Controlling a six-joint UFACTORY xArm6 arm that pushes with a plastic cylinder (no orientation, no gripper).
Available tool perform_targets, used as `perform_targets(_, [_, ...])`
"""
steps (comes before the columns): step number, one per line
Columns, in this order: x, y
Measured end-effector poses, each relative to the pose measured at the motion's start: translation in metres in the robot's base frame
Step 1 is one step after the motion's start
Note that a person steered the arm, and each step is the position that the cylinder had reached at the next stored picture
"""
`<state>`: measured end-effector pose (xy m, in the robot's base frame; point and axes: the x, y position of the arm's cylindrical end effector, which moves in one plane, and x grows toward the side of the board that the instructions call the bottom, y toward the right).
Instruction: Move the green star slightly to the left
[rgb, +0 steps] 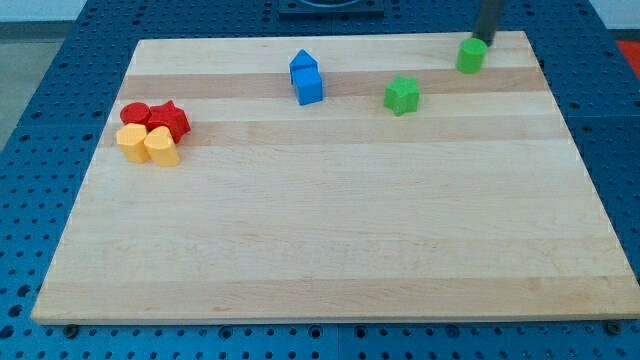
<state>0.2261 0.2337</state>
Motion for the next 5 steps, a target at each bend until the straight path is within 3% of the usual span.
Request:
perform_targets(1, [0.027, -0.018])
perform_targets(3, [0.039, -0.133])
perform_targets(4, [0.042, -0.117])
perform_targets(5, [0.05, -0.049])
